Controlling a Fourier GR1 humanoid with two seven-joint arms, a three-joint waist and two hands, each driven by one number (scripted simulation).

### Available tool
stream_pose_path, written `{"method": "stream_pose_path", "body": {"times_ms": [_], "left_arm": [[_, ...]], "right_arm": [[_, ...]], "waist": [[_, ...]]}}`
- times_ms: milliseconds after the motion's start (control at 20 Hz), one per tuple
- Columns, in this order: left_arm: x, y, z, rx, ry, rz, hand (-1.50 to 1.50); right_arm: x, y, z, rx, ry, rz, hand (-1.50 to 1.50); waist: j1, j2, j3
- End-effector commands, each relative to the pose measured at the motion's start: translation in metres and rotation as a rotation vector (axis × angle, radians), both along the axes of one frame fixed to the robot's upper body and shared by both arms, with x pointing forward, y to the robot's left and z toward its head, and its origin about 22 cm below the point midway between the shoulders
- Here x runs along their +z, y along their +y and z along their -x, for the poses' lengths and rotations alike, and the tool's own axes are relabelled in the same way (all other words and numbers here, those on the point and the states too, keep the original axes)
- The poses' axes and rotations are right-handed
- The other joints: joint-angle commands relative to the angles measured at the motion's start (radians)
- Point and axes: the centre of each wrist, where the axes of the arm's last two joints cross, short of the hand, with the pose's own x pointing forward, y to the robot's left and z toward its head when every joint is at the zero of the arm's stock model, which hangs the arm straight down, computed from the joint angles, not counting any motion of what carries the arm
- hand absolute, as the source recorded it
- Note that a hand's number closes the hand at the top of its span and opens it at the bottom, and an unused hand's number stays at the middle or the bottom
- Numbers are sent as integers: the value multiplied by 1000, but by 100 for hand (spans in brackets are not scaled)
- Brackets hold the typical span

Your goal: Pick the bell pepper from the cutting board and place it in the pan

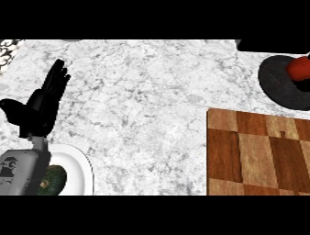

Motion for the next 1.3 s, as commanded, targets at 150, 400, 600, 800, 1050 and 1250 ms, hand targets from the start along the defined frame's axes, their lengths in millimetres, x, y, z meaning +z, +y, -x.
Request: {"method": "stream_pose_path", "body": {"times_ms": [150,400,600,800,1050,1250], "left_arm": [[-2,-20,-6,-29,-27,-5,0],[5,-20,-7,-45,-31,4,0],[5,-22,-8,-44,-31,12,0],[4,-17,-8,-19,-22,11,0],[1,-9,-4,-22,-9,15,0],[0,4,-4,37,-4,-5,0]], "right_arm": [[-12,-21,-3,-41,-5,-3,150],[-34,-20,-1,8,196,-227,-150],[-47,-23,5,107,289,-359,-150],[-48,-30,9,116,234,-354,-150],[-36,-48,16,149,13,-479,-150],[-53,-56,30,178,-85,-641,-150]], "waist": [[26,19,4],[39,20,4],[31,18,5],[27,16,5],[6,7,5],[-15,-1,4]]}}
